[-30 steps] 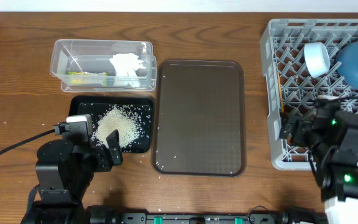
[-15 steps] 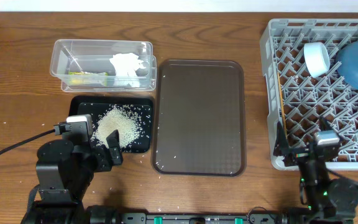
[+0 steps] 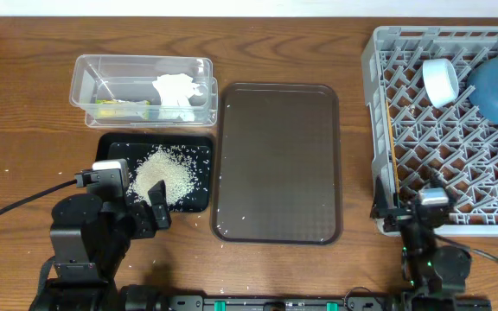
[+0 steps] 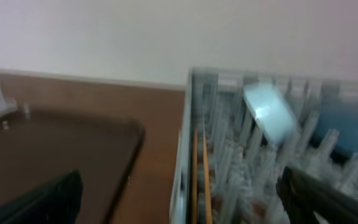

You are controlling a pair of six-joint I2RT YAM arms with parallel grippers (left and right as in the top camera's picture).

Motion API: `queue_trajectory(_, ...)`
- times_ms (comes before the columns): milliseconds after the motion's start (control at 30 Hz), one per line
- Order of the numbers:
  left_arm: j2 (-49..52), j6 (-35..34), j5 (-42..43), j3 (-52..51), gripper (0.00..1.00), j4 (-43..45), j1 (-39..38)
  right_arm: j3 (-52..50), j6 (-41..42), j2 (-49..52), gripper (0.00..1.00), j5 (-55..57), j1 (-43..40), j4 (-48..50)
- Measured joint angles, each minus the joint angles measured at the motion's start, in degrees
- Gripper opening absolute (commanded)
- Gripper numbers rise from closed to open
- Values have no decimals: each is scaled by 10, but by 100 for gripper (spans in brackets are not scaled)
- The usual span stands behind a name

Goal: Sort waste into correct bins and load items into the dishwasher rack

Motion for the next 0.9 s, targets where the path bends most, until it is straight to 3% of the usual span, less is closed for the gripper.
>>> queue_trajectory(900,0,0,0,0,98,0,0,0,0,0,99,10,0,-1)
